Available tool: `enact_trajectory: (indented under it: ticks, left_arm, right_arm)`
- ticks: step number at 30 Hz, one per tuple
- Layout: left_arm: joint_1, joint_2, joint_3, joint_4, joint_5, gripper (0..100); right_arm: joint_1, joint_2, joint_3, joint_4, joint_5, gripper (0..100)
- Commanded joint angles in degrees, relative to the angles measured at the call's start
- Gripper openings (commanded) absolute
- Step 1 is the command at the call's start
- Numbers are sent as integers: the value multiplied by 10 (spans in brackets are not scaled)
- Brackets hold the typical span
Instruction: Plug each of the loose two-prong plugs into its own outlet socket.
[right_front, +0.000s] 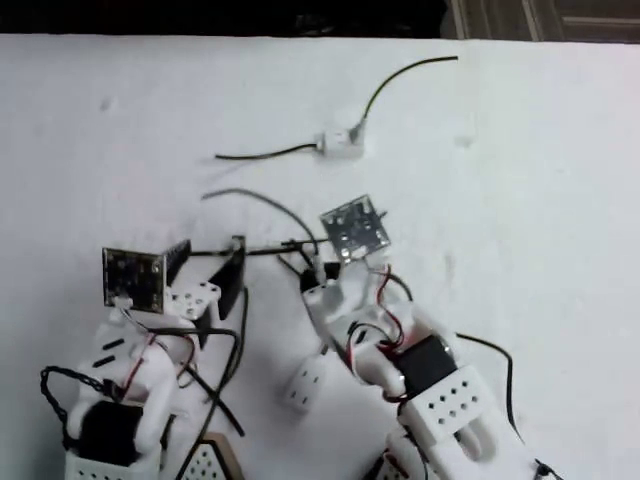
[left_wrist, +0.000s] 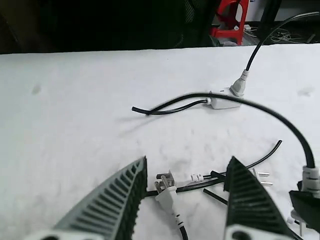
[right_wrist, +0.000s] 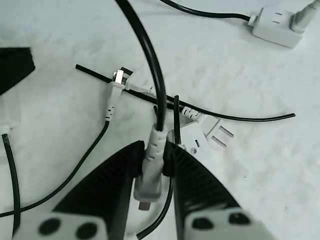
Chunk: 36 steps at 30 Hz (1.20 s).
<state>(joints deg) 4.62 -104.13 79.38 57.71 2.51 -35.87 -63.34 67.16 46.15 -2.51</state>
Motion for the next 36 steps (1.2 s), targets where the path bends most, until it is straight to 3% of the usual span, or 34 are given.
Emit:
enact_trajectory:
  ticks: [1,14,18,25,31,36]
  left_arm:
    - [9,0,-1,-13,6,255]
    - [10,0,-3,-13,7,255]
    - [42,0,-3,-10,7,255]
    - [77,0,-4,-12,6,255]
    - [82,0,-4,-13,6,255]
    - [126,-1,-4,-12,4,255]
  right_arm:
    - [-11,-27,1,-7,7,18]
    - [-11,-327,149,-10,4,18]
    - [-13,-396,185,-10,4,18]
    - [-62,-397,202,-10,4,18]
    - [-67,-397,202,-11,4,18]
    - [-67,-397,203,-11,4,18]
